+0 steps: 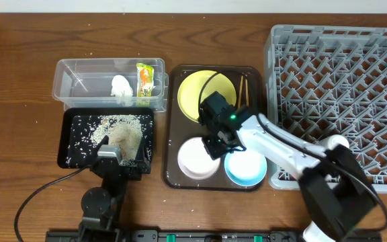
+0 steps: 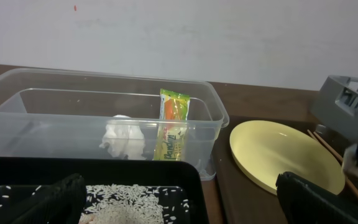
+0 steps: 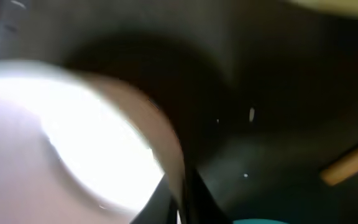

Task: Sort waste into correct bins and load items into the dishwasher rack
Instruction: 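Grasp the pink bowl with the right gripper, then place the pink bowl into the dish rack with the right gripper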

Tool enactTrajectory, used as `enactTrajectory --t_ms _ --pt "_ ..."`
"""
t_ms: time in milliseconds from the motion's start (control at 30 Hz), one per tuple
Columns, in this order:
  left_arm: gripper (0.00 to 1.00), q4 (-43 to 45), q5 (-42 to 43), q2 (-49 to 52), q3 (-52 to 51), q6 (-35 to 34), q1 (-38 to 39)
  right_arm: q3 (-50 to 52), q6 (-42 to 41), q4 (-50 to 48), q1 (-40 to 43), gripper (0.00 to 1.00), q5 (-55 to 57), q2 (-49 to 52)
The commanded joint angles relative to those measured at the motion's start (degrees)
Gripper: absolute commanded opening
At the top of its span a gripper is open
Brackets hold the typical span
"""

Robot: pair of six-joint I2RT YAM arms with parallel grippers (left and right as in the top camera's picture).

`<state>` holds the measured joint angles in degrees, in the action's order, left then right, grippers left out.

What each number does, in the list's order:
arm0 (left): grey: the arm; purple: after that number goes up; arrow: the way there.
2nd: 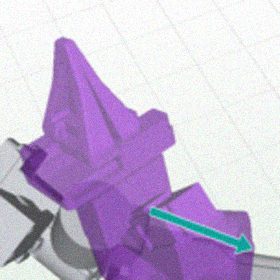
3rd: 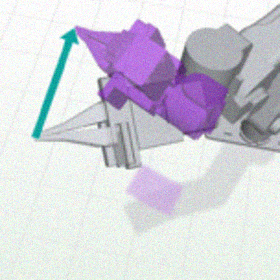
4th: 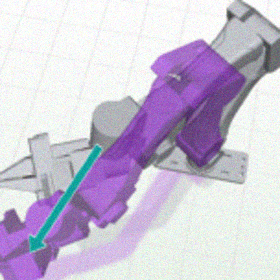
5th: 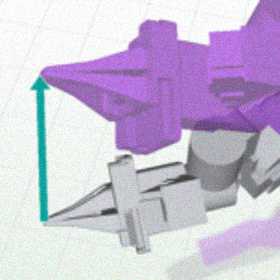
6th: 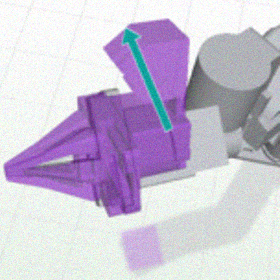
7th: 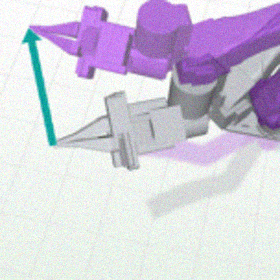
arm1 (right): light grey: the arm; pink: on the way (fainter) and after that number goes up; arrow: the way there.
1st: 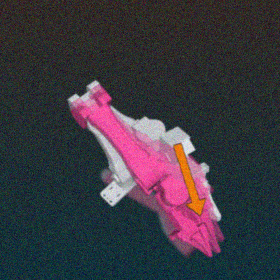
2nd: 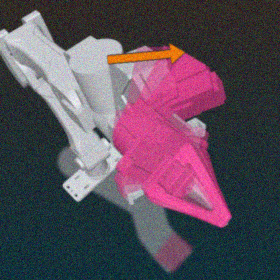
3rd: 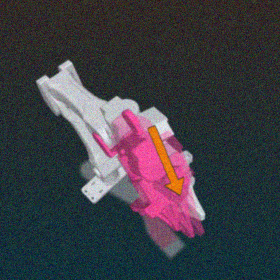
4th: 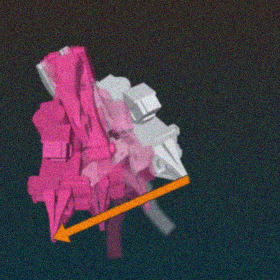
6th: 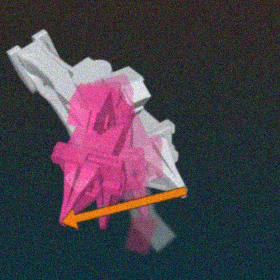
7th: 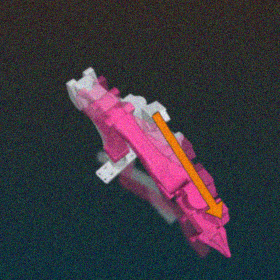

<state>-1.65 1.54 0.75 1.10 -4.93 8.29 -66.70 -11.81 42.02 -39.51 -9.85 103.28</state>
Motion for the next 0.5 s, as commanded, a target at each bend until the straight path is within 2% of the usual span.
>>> enactTrajectory --t_ms 0,100,233,467 --pt "1.00 -2.4 -0.7 0.0 -0.8 -0.7 -0.3 -1.3 -1.1 -0.4 0.6 0.01 4.1 -9.1" --pt "1.00 -2.4 -0.7 0.0 -0.8 -0.7 -0.3 -1.4 -6.6 0.3 2.1 0.01 15.1 -17.6" --pt "1.00 -2.4 -0.7 0.0 -0.8 -0.7 -0.3 -1.4 -14.0 2.8 6.5 0.01 37.9 -29.2" --pt "1.00 -2.4 -0.7 0.0 -0.8 -0.7 -0.3 -1.3 -15.6 3.8 16.9 0.01 70.5 -36.3"
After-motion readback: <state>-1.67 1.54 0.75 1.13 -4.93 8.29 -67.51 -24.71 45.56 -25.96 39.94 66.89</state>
